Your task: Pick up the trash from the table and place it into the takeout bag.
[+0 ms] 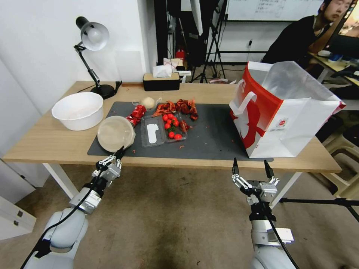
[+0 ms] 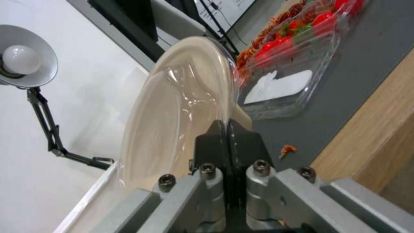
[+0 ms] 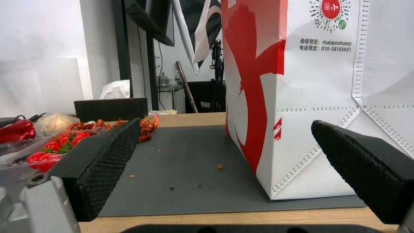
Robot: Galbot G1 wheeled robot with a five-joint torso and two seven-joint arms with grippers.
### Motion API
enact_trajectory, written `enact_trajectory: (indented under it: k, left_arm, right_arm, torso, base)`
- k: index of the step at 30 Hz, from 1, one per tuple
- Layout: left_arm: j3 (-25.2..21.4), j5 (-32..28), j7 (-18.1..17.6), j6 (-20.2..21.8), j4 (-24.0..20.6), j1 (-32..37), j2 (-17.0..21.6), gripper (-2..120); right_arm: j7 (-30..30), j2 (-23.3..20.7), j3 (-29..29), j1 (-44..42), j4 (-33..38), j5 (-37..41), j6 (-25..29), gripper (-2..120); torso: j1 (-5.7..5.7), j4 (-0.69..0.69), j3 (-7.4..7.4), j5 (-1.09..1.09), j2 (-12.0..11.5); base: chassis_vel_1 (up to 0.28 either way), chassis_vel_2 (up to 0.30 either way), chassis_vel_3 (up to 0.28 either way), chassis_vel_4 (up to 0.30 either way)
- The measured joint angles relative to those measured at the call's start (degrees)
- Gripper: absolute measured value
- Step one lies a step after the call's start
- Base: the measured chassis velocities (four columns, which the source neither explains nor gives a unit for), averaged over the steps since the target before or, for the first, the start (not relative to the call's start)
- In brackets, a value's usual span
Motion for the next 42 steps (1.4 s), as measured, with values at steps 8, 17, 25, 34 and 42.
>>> enact_trajectory:
  k: [8, 17, 25, 34, 42]
  left_arm:
    - [0.06, -0.34, -0.02, -1.02, -0.87, -0.26, 0.10, 0]
    - [1.93, -6.45, -0.20, -1.57, -3.38, -2.46, 1.80, 0]
    - [10.79, -21.27, -0.25, -1.18, -3.27, -11.62, 6.69, 0]
    - [21.09, -34.99, 0.10, 0.90, -1.27, -23.32, 12.26, 0]
    - [32.44, -45.97, 0.07, 2.05, 2.12, -38.26, 14.79, 0]
  right_arm:
    - [-0.01, 0.30, 0.00, 0.05, -0.13, -0.14, 0.10, 99]
    - [-0.01, 0.47, -0.02, 0.38, -0.13, -0.19, 0.03, 100]
    - [0.04, 0.71, 0.28, 0.34, -0.10, -0.20, -0.26, 100]
    - [0.27, 1.29, 0.79, -0.28, -0.25, -0.46, -0.28, 100]
    - [0.41, 1.60, 1.32, -0.05, -0.72, -0.52, -0.40, 100]
  torso:
    - [0.00, 0.00, 0.00, -0.01, 0.00]
    - [0.00, 0.00, 0.00, 0.00, 0.00]
    - [0.01, -0.01, 0.00, 0.00, 0.00]
    - [0.01, 0.00, 0.01, -0.01, 0.00]
    - [0.02, 0.00, 0.01, 0.03, 0.00]
  base:
    - [0.000, 0.000, 0.000, 0.000]
    - [0.000, 0.000, 0.000, 0.000]
    - [0.000, 0.000, 0.000, 0.000]
    - [0.000, 0.000, 0.000, 0.000]
    - [0.000, 0.000, 0.000, 0.000]
